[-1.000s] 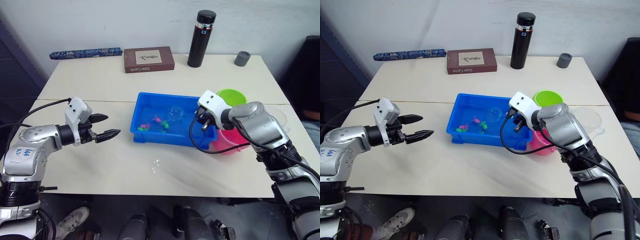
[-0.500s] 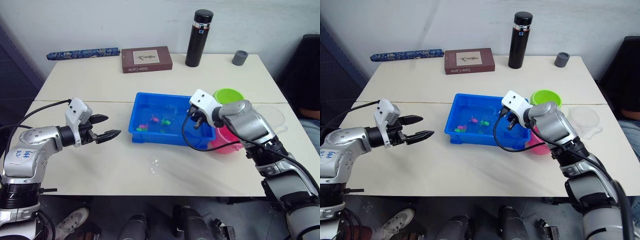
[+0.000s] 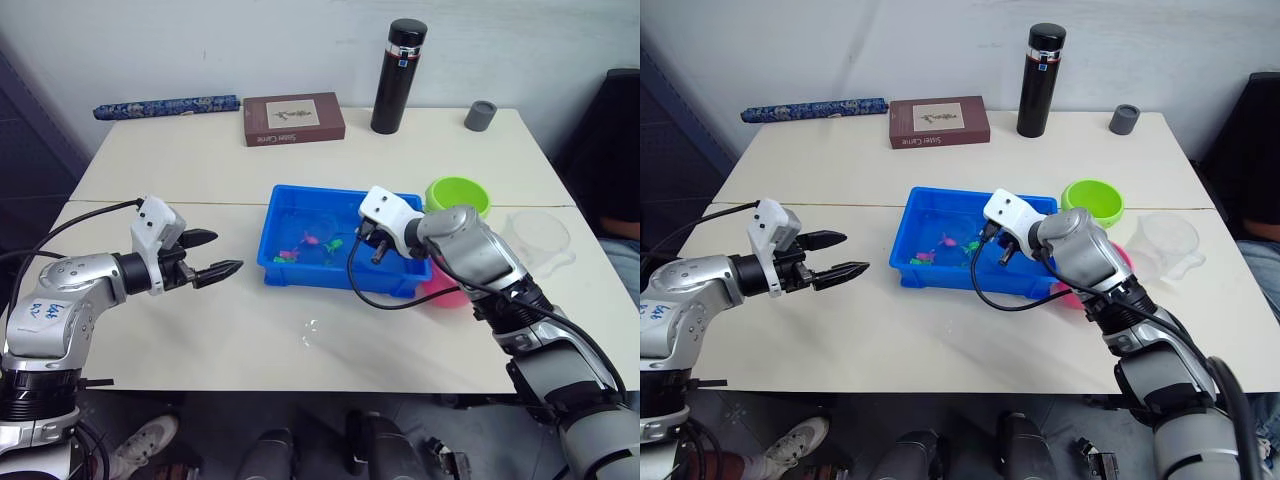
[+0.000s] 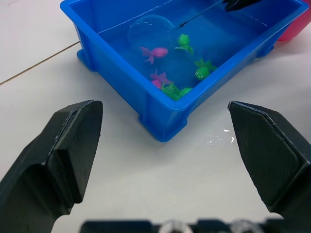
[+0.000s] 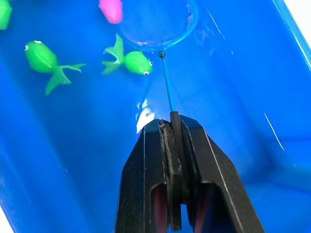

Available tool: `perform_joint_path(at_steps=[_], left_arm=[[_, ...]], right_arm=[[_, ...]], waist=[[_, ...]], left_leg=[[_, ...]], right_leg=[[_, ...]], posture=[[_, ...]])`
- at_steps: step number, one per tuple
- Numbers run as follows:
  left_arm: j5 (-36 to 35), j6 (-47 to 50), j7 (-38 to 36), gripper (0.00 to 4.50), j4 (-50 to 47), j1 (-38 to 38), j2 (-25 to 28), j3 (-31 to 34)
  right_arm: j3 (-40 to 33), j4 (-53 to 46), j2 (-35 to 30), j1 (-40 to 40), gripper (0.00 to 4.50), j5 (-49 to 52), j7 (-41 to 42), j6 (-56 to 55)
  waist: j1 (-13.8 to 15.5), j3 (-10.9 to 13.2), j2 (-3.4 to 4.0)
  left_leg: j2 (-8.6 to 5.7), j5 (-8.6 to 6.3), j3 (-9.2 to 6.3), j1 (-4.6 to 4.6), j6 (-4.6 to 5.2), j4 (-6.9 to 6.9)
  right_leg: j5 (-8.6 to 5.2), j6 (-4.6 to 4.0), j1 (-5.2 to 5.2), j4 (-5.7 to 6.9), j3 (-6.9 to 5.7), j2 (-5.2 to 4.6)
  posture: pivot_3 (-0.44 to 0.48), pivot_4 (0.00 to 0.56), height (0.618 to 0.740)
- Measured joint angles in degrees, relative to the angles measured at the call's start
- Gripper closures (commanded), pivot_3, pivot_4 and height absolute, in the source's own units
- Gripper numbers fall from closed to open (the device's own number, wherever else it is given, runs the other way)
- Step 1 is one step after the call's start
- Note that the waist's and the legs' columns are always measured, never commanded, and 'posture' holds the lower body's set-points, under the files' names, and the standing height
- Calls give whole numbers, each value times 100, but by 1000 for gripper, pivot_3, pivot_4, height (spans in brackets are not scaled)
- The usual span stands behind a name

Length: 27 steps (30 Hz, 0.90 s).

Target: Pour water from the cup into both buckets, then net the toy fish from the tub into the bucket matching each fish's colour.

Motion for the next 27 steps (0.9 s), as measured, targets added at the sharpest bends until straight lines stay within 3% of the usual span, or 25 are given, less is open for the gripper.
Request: perform_joint_path(at_steps=[15, 27], left_arm=[[-1, 6, -14, 53, -6, 38, 10, 88], [0, -21, -105, 53, 12, -57, 13, 78]], right_arm=[[-82, -700, -181, 132, 4500, 232, 432, 725], [-992, -731, -289, 3, 4500, 856, 296, 1637]], waist=[[5, 0, 0], [6, 0, 0]], left_leg=[[0, 0, -1, 0, 0, -2], [0, 0, -1, 0, 0, -14]], right_leg=[[0, -1, 0, -3, 0, 0], [0, -1, 0, -12, 0, -1]], posture=[[0, 150, 739], [0, 150, 739]])
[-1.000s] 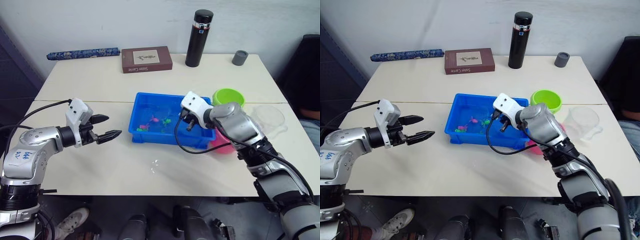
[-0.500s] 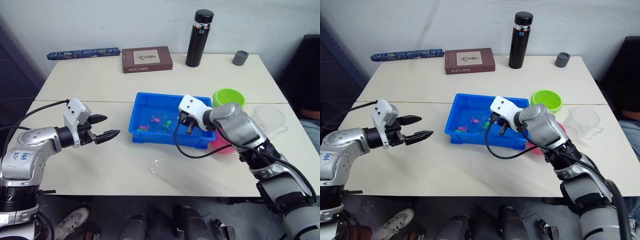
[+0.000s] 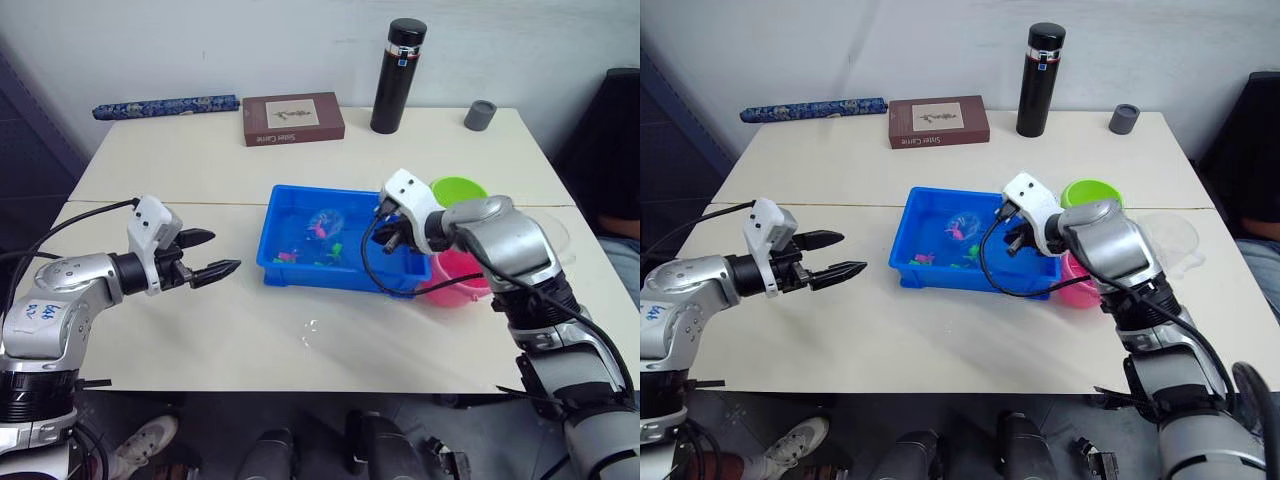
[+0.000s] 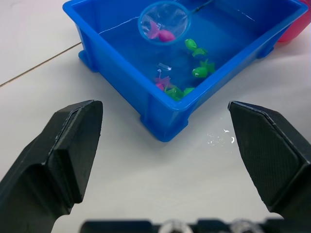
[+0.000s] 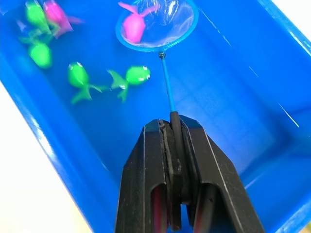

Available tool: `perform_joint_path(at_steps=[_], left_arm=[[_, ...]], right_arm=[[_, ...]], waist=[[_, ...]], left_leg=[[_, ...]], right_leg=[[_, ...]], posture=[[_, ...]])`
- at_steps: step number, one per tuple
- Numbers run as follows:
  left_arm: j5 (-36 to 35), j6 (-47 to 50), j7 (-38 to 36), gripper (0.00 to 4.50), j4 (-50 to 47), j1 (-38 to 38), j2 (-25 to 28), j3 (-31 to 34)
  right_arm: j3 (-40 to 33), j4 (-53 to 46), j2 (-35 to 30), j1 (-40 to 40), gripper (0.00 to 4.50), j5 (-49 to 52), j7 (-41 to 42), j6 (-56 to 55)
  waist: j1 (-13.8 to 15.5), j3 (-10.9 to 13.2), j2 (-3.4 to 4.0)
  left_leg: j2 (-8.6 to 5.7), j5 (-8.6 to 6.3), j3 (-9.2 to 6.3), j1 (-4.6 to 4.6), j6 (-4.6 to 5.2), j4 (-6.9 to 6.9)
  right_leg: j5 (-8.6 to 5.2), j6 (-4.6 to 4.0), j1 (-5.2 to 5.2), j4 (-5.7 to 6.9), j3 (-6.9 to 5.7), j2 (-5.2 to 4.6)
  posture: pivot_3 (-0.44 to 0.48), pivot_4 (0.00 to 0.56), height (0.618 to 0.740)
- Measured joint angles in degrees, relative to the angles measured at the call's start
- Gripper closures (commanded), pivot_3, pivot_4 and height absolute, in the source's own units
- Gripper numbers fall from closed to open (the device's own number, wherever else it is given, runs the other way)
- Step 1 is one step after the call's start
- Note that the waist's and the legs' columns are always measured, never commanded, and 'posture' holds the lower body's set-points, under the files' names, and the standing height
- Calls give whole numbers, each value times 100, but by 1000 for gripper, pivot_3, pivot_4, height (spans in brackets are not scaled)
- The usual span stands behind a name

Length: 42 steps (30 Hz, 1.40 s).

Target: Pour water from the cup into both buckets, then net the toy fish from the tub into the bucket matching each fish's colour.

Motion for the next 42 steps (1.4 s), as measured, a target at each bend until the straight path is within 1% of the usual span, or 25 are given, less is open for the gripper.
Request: perform_joint_path(at_steps=[4, 7, 10, 15, 17, 18, 21, 23, 26, 30, 32, 34, 36, 38, 42], left_arm=[[8, -78, -78, 53, 15, -146, 0, -42], [20, -176, -194, 53, 151, -281, -2, -207], [58, -310, -293, 53, 271, -454, -5, -337], [181, -561, -489, 53, 661, -798, -31, -627], [237, -657, -562, 53, 804, -998, -77, -753], [265, -739, -609, 53, 929, -1148, -129, -822], [313, -882, -729, 53, 1148, -1388, -219, -962], [351, -944, -800, 53, 1228, -1510, -279, -1069], [385, -1007, -914, 53, 1364, -1645, -370, -1136], [459, -1131, -1004, 53, 1518, -1725, -409, -1179], [476, -1158, -1039, 53, 1588, -1719, -403, -1181], [501, -1221, -1096, 53, 1683, -1747, -407, -1212], [550, -1279, -1140, 53, 1837, -1811, -418, -1237], [598, -1363, -1167, 53, 2008, -1926, -454, -1265], [703, -1511, -1263, 53, 2275, -2117, -574, -1314]], right_arm=[[-99, -163, -166, 7, 4500, 180, 5, 143], [-222, -467, -388, 113, 4500, 415, 63, 284], [-505, -848, -725, 428, 4500, 718, 194, 406], [-1178, -1366, -1396, 935, 4500, 1221, 419, 511], [-1488, -1609, -1703, 1265, 4500, 1425, 541, 500], [-1759, -1753, -1964, 1530, 4500, 1550, 636, 498], [-2400, -2042, -2462, 2043, 4500, 1759, 755, 485], [-2784, -2196, -2704, 2365, 4500, 1858, 821, 473], [-3548, -2394, -3067, 3089, 4500, 1957, 939, 466], [-4433, -2549, -3284, 3887, 4500, 1972, 981, 369], [-4726, -2614, -3313, 4267, 4500, 1937, 1024, 303], [-5116, -2694, -3317, 4827, 4500, 1813, 1047, 89], [-5412, -2850, -3251, 5291, 4500, 1599, 1030, -321], [-5701, -3078, -2957, 5764, 4500, 1309, 945, -1041], [-5776, -3391, -2534, 6505, 4500, 609, 586, -2338]], waist=[[3, 0, 0], [16, 0, 0], [33, 0, 0], [43, 0, 0], [51, 0, 0], [75, 0, 0], [129, 0, 0], [140, 0, 0], [172, 0, 0], [168, 0, 0], [169, 0, 0], [177, 0, 0], [180, 0, 0], [184, -1, -3], [179, -1, -2]], left_leg=[[0, 0, 0, 0, 0, -6], [0, 0, -2, -1, 0, -11], [0, 0, -6, -8, 1, -13], [0, -1, -6, -14, 3, -15], [1, -1, -7, -15, 3, -17], [1, -1, -8, -15, 3, -18], [1, -1, -5, -14, 3, -17], [1, -1, -4, -14, 3, -17], [2, -1, -5, -14, 3, -17], [2, 0, -3, -11, 3, -15], [3, 0, -4, -11, 3, -15], [2, 0, -3, -10, 3, -14], [2, 0, -4, -9, 3, -12], [2, 0, -4, -7, 3, -11], [0, 0, 1, -2, 2, -9]], right_leg=[[0, 0, 0, -6, 0, 0], [0, 0, 0, -12, -4, 0], [1, 1, 1, -24, -8, -1], [2, 4, 1, -35, -11, -1], [2, 4, 0, -36, -14, 1], [2, 4, 0, -38, -15, 1], [2, 4, 1, -38, -13, 1], [3, 5, 1, -39, -13, 1], [3, 5, 2, -38, -14, 1], [4, 8, 5, -38, -11, 2], [4, 8, 6, -37, -13, 3], [5, 9, 8, -36, -12, 2], [6, 11, 11, -36, -12, 3], [6, 11, 13, -35, -13, 5], [8, 15, 16, -32, -8, 6]], posture=[[0, 150, 739], [0, 150, 739], [0, 150, 739], [0, 150, 739], [0, 150, 739], [0, 150, 739], [0, 150, 739], [0, 150, 739], [0, 150, 739], [0, 150, 739], [0, 150, 739], [0, 150, 739], [0, 150, 739], [0, 150, 739], [0, 150, 739]])
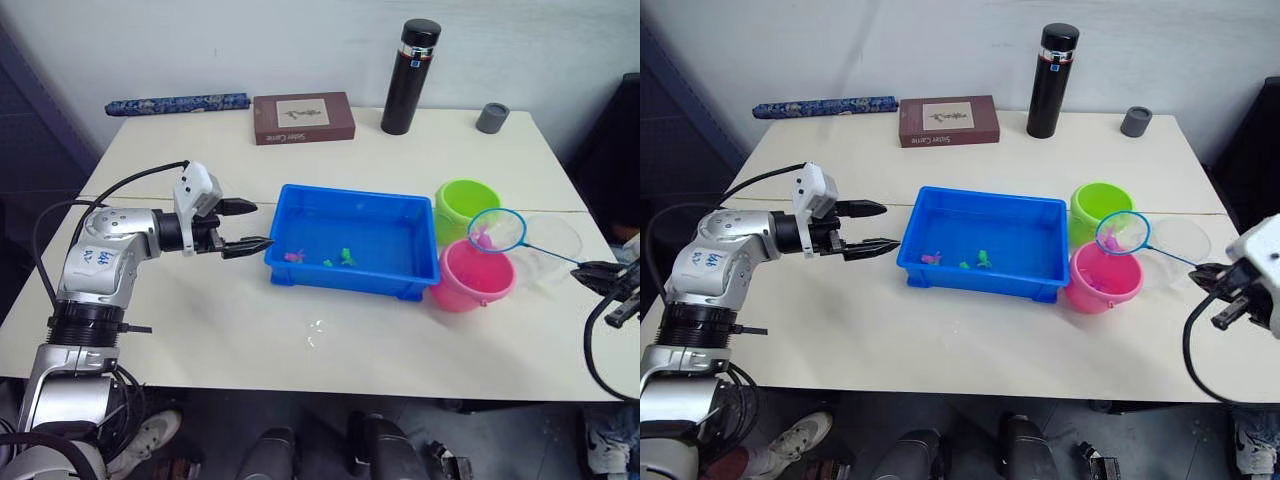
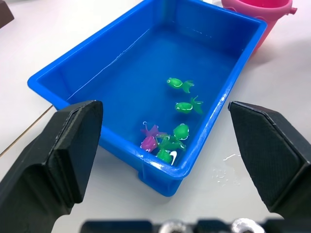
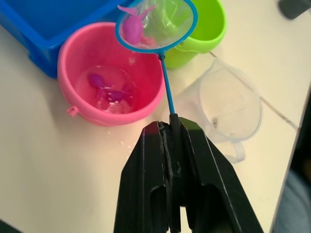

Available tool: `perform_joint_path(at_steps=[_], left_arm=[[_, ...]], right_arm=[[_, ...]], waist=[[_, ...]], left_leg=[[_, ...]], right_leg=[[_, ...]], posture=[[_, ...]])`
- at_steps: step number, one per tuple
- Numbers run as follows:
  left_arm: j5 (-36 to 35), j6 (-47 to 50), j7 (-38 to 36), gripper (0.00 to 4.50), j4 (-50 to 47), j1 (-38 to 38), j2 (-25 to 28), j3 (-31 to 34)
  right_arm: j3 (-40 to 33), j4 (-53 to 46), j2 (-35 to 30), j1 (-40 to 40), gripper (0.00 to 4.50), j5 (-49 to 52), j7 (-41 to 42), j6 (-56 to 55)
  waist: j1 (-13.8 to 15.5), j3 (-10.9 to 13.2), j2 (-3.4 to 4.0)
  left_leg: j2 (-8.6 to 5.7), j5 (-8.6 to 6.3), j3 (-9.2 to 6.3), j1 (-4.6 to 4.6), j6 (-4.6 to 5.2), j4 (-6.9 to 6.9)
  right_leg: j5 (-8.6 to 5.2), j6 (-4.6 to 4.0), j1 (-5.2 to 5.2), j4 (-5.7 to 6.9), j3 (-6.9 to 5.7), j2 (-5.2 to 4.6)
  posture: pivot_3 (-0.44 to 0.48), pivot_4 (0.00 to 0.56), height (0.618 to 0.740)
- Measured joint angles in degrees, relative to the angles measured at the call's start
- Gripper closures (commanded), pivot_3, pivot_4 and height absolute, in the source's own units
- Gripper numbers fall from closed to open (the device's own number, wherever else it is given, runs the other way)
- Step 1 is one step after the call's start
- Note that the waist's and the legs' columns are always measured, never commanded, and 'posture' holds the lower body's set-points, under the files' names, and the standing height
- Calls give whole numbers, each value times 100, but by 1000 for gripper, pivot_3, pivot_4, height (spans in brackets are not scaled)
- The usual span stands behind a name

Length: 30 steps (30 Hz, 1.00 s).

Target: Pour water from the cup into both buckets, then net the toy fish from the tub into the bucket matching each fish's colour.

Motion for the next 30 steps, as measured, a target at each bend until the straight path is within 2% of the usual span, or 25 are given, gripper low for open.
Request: perform_joint_path(at_steps=[6, 11, 20, 30], left_arm=[[144, -217, -176, 53, 407, -270, -145, -83], [216, -318, -298, 53, 528, -293, -239, -127], [324, -438, -430, 53, 741, -519, -324, -154], [419, -508, -518, 53, 878, -520, -387, -154]], right_arm=[[295, -84, 369, 775, 4500, -1217, -631, -1735], [463, -114, 618, 1162, 4500, -1984, -1068, -2749], [440, -139, 604, 1298, 4500, -3043, -1402, -4139], [435, -98, 644, 1328, 4500, -4051, -1816, -5141]], waist=[[-7, 0, 0], [-10, 0, 0], [-13, 0, 0], [-14, 0, 0]], left_leg=[[-1, 1, 4, 4, -2, 1], [-1, 2, 8, 9, -2, 2], [-1, 2, 11, 10, -2, 10], [-1, 2, 12, 10, -1, 16]], right_leg=[[0, 0, 1, 1, 3, 3], [0, 0, 2, 2, 8, 5], [0, 0, 3, 7, 12, 8], [0, 0, 3, 25, 14, 10]], posture=[[0, 150, 739], [0, 150, 739], [0, 150, 739], [0, 150, 739]])
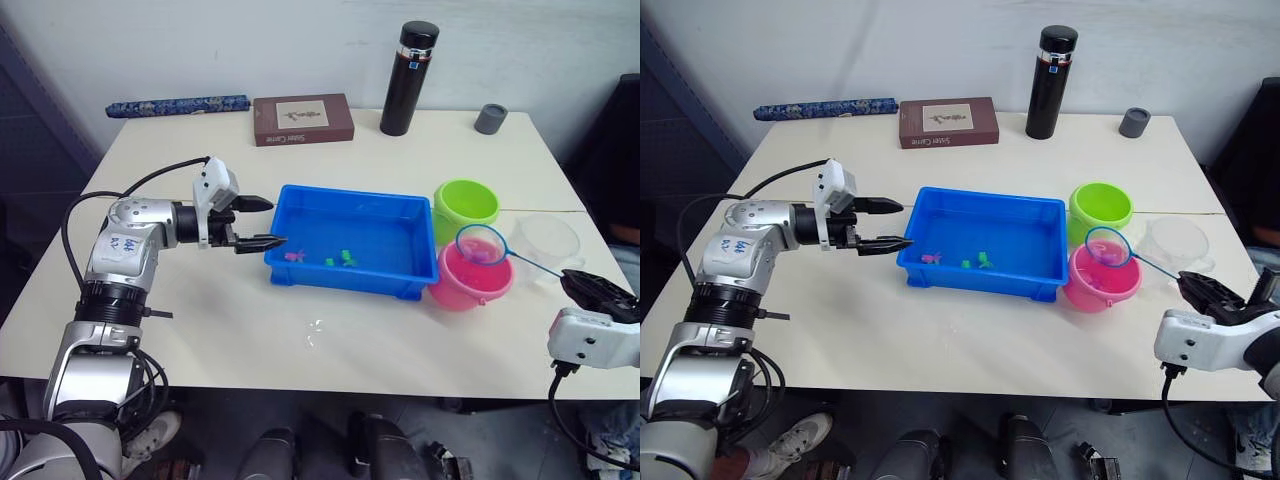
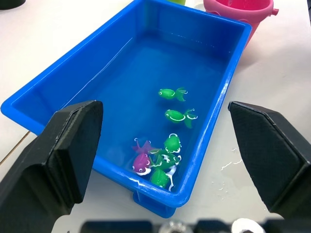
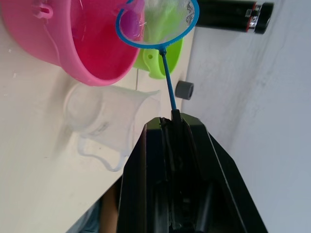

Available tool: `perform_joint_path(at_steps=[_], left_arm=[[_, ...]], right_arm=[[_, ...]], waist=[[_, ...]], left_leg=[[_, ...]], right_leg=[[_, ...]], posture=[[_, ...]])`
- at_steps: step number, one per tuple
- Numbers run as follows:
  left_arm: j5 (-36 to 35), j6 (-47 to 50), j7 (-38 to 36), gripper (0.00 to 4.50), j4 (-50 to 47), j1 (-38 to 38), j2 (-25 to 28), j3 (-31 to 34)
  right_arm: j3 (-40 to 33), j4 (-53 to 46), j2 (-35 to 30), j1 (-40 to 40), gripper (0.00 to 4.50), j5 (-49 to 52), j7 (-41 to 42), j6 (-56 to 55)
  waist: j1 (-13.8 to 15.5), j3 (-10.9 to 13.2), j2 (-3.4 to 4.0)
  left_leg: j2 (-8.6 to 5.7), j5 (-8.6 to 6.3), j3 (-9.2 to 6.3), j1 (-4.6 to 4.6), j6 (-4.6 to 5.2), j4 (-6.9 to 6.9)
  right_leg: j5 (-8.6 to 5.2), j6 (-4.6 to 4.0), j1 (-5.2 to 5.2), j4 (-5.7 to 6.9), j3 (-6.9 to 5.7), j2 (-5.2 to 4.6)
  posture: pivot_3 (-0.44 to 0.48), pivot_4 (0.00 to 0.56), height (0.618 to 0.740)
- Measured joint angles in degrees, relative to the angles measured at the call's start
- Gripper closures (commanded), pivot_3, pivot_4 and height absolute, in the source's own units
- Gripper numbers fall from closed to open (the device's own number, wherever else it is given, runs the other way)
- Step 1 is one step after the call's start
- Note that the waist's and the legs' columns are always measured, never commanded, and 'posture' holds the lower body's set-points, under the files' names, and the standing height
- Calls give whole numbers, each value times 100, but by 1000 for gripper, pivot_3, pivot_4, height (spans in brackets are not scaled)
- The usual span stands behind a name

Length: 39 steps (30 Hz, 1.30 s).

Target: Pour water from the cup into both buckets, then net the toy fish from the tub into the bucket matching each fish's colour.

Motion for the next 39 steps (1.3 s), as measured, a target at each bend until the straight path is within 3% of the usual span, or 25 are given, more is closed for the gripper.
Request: perform_joint_path(at_steps=[20, 39], left_arm=[[12, -39, -48, 53, 21, -10, -80, 0], [28, -57, -135, 53, 179, -92, -109, 0]], right_arm=[[-21, 276, 895, 373, 4500, -1919, -1963, -1049], [-19, 261, 1062, 403, 4500, -2290, -2430, -1162]], waist=[[-5, -1, -1], [-13, -1, -2]], left_leg=[[-1, 0, 8, 6, 1, 8], [0, 0, 12, 9, 3, 8]], right_leg=[[-2, -3, 0, 17, 12, 2], [-3, -6, 0, 23, 17, 5]], posture=[[0, 150, 739], [0, 150, 739]])
